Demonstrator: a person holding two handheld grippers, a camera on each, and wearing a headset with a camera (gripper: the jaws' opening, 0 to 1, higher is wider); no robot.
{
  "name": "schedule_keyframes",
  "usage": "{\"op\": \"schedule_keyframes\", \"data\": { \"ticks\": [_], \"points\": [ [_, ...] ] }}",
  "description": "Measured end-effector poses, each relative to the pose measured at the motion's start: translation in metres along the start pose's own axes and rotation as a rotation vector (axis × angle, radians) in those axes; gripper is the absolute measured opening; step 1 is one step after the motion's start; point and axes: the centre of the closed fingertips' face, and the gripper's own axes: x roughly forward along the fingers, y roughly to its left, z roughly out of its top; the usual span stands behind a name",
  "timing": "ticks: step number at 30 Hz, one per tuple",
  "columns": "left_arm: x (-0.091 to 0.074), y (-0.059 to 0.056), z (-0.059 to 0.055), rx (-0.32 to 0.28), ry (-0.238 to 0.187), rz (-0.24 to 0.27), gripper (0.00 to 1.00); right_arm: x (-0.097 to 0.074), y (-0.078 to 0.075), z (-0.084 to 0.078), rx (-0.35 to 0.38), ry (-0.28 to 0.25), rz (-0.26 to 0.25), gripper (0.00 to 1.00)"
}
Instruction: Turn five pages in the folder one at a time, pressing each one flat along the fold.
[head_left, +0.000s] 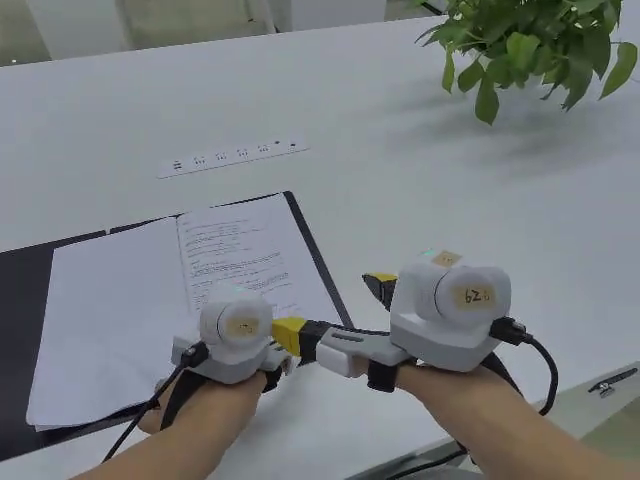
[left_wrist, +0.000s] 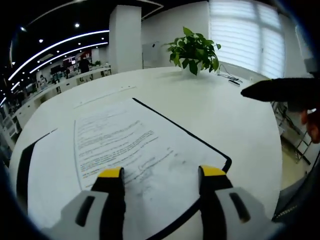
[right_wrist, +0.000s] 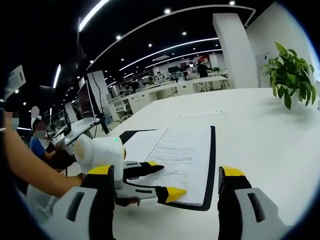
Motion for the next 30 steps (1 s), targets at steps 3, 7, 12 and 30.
{"op": "schedule_keyframes", "data": {
  "ticks": [3, 7, 12, 30],
  "points": [
    [0.001, 0.001, 0.0, 0.009, -0.012, 0.0, 0.58, 0.0, -0.002, -0.003, 0.009, 0.008, 0.008, 0.87],
    [0.0, 0.004, -0.001, 0.003, -0.044, -0.001, 0.57, -0.002, 0.0, 0.004, 0.051, -0.029, 0.032, 0.84],
    [0.002, 0.005, 0.002, 0.01, -0.05, -0.004, 0.53, -0.002, 0.001, 0.008, 0.055, -0.047, 0.049, 0.84],
    [0.005, 0.016, 0.007, 0.019, -0.055, 0.022, 0.2, 0.008, -0.014, -0.023, 0.088, 0.051, 0.063, 0.71]
  ]
}}
